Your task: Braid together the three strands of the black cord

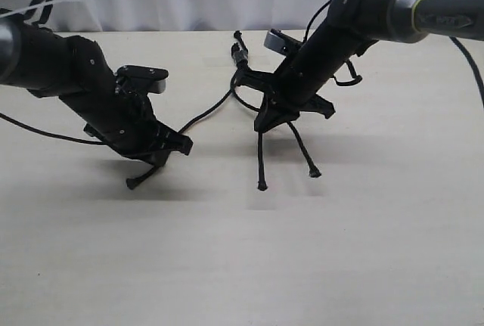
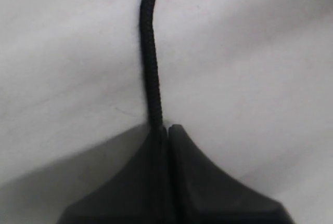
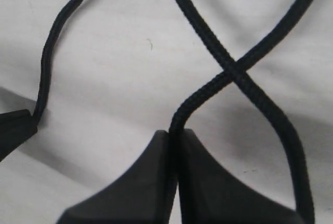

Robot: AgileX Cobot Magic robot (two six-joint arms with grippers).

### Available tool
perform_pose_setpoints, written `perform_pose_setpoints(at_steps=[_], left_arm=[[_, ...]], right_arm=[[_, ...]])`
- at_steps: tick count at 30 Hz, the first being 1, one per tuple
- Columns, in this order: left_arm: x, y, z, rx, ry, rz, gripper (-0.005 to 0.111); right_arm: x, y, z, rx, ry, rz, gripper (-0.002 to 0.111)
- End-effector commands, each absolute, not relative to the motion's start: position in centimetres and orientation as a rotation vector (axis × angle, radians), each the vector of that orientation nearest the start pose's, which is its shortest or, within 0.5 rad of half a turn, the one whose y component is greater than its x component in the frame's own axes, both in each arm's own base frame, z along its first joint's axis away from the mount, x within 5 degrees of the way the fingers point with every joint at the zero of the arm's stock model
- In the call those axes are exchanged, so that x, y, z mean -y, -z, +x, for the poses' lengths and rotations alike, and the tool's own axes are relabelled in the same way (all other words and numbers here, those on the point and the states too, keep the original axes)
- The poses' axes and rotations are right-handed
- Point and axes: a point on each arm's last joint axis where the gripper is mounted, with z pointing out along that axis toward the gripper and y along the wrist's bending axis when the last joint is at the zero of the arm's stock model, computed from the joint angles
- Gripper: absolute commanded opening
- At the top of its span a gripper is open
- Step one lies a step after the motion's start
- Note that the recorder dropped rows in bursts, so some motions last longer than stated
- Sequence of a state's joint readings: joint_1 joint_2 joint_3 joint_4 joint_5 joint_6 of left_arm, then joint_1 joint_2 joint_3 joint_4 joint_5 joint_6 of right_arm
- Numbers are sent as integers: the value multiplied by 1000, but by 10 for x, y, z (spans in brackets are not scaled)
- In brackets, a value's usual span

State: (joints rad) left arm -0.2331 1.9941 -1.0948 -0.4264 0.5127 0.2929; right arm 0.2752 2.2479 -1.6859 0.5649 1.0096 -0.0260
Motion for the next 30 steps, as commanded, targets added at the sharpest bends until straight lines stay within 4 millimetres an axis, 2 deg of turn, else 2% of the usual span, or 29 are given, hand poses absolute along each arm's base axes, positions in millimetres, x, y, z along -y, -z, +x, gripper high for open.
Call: perform_pose_setpoints(at_steps=[1, 6, 9, 12, 19, 25, 28, 30], left_arm=[[103, -115, 353, -2842, 348, 250, 0], [93, -136, 356, -2763, 249, 315, 0], [83, -139, 357, -2763, 126, 300, 0], [83, -131, 354, -2818, 62, 329, 0], [102, -112, 349, -2864, 66, 407, 0], [104, -92, 347, -2921, 77, 394, 0], [111, -92, 345, -2919, 83, 415, 0], [125, -92, 340, -2911, 105, 450, 0]], right_arm=[[-169, -147, 421, -3023, -778, -77, 4], [-169, -147, 421, -3023, -776, -78, 4], [-169, -147, 421, -3023, -776, -78, 4], [-170, -147, 420, -3022, -776, -84, 4], [-171, -148, 420, -3019, -784, -78, 4], [-174, -149, 422, -2991, -838, -36, 4], [-174, -149, 422, -2989, -837, -43, 4], [-174, -150, 422, -2988, -839, -48, 4]])
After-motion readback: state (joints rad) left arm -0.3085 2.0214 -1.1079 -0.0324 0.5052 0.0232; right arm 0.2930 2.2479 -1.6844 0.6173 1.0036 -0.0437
